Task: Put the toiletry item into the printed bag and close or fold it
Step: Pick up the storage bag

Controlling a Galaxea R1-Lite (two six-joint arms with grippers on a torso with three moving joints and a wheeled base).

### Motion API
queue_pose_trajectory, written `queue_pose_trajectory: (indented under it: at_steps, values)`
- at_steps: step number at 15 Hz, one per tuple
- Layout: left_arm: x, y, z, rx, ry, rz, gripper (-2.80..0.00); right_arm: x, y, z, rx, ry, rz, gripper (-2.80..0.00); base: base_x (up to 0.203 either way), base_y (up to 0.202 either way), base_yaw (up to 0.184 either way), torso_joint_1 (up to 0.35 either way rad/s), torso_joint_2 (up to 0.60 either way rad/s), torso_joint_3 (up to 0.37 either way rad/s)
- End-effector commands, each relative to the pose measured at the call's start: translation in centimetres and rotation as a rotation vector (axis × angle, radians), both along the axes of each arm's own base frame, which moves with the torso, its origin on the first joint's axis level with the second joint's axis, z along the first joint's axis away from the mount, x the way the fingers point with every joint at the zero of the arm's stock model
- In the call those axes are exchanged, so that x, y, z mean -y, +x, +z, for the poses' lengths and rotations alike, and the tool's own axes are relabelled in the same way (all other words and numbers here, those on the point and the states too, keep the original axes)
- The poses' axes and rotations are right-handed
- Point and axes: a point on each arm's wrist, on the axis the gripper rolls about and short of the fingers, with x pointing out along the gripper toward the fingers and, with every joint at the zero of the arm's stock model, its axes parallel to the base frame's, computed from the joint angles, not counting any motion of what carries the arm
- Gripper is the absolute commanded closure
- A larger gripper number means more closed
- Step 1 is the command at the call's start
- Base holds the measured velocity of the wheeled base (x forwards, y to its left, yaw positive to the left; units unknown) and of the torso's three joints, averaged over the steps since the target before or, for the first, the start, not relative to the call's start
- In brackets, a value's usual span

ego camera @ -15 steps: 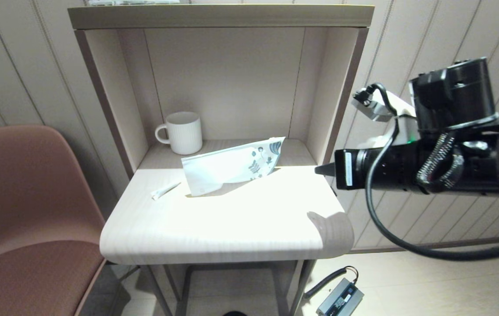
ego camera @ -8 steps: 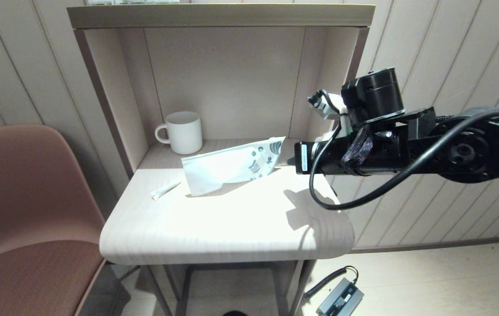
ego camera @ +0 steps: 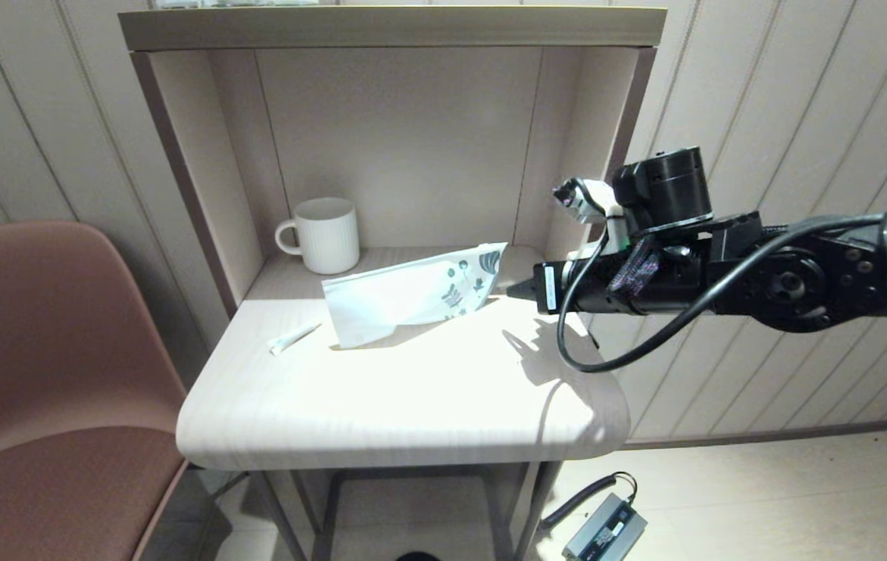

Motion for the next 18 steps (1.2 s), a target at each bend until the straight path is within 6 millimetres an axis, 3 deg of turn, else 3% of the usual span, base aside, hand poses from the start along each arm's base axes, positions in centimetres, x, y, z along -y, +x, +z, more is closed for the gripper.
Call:
queue_pose_trajectory:
  at_steps: [1, 6, 10, 12, 18]
  values:
    - [0.0, 0.0, 0.0, 0.000, 0.000, 0.000, 0.00, -0.3, 1.0, -0.7, 0.015, 0.031, 0.050, -2.80, 0.000, 0.000, 0.000, 0.000, 0.00, 0.000]
    - [0.0, 0.0, -0.1, -0.005, 0.001, 0.000, 0.00, -1.1, 3.7, -2.2, 0.017, 0.093, 0.221, -2.80, 0.000, 0.000, 0.000, 0.000, 0.00, 0.000]
    - [0.0, 0.0, 0.0, -0.003, 0.002, 0.001, 0.00, -1.9, 5.7, -2.4, 0.060, 0.100, 0.229, -2.80, 0.000, 0.000, 0.000, 0.000, 0.00, 0.000]
    - [0.0, 0.0, 0.0, -0.004, 0.001, 0.001, 0.00, -1.1, 6.8, -2.2, 0.080, 0.097, 0.207, -2.80, 0.000, 0.000, 0.000, 0.000, 0.00, 0.000]
    - [0.0, 0.0, 0.0, -0.005, 0.002, 0.002, 0.00, -1.2, 6.2, -2.3, 0.102, 0.059, 0.235, -2.80, 0.000, 0.000, 0.000, 0.000, 0.00, 0.000]
